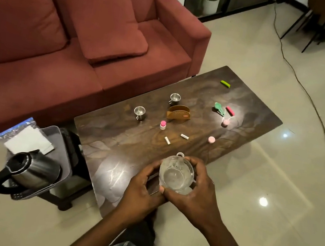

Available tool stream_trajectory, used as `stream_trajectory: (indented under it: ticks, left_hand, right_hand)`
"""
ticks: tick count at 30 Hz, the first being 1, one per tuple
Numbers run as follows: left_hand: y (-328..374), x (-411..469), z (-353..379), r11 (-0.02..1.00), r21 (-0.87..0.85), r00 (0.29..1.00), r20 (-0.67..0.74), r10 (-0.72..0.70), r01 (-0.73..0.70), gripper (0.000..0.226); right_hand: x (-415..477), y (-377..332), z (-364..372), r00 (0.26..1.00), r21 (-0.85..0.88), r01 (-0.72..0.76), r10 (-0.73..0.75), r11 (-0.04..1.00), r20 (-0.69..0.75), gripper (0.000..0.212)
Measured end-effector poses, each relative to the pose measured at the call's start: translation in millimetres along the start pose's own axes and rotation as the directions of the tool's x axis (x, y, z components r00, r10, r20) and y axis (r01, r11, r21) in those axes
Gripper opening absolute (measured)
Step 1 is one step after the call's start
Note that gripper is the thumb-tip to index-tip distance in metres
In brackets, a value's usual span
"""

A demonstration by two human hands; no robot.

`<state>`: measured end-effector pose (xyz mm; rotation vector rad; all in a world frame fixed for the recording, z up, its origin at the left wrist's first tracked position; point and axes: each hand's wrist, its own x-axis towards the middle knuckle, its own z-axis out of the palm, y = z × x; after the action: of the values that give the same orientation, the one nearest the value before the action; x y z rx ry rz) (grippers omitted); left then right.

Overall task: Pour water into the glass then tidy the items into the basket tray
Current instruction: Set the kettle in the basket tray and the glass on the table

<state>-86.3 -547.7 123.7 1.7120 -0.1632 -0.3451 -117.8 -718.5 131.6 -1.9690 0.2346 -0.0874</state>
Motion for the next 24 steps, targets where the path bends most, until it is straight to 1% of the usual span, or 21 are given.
stream_trajectory:
  ticks: [4, 7, 11, 13, 16, 19, 21, 24]
  left_hand:
    - [4, 42, 25, 0.999, -0.033, 1.000, 0.021, 0.014, -0.013, 0.066]
    - [8, 78, 42, 0.998, -0.063, 0.999, 0.029, 0.017, -0.015, 0.068]
    - [10, 128, 60, 0.998, -0.065, 0.999, 0.041, -0.011, 0.014, 0.068]
    - [12, 153, 68, 0.998, -0.056, 1.000, 0.023, 0.004, -0.003, 0.069]
    - [9, 191, 82, 0.999, -0.046, 1.000, 0.000, 0.014, -0.014, 0.067]
    - [-2, 226, 97, 0.999, -0.038, 0.999, -0.036, -0.009, 0.008, 0.061]
    - [-10, 249, 106, 1.000, -0.015, 0.998, -0.059, 0.003, -0.004, 0.057]
    - [-25, 285, 124, 1.000, 0.010, 0.995, -0.098, -0.019, 0.020, 0.058]
  right_hand:
    - [37, 18, -25, 1.000, 0.006, -0.008, 0.009, 1.000, -0.023, 0.085]
    - [71, 29, -42, 1.000, 0.008, 0.001, -0.001, 1.000, -0.028, 0.085]
    - [117, 41, -61, 1.000, -0.025, 0.009, -0.009, 1.000, -0.027, 0.087]
    - [143, 49, -70, 0.999, -0.031, 0.009, -0.010, 0.999, -0.038, 0.087]
    - [181, 60, -83, 1.000, -0.041, 0.003, -0.003, 0.999, -0.005, 0.088]
    - [219, 76, -93, 0.999, -0.048, -0.019, 0.021, 0.999, 0.037, 0.089]
    - [243, 89, -99, 0.998, -0.053, -0.028, 0.031, 0.998, 0.063, 0.091]
    - [282, 112, -108, 0.990, -0.055, -0.054, 0.061, 0.997, 0.126, 0.092]
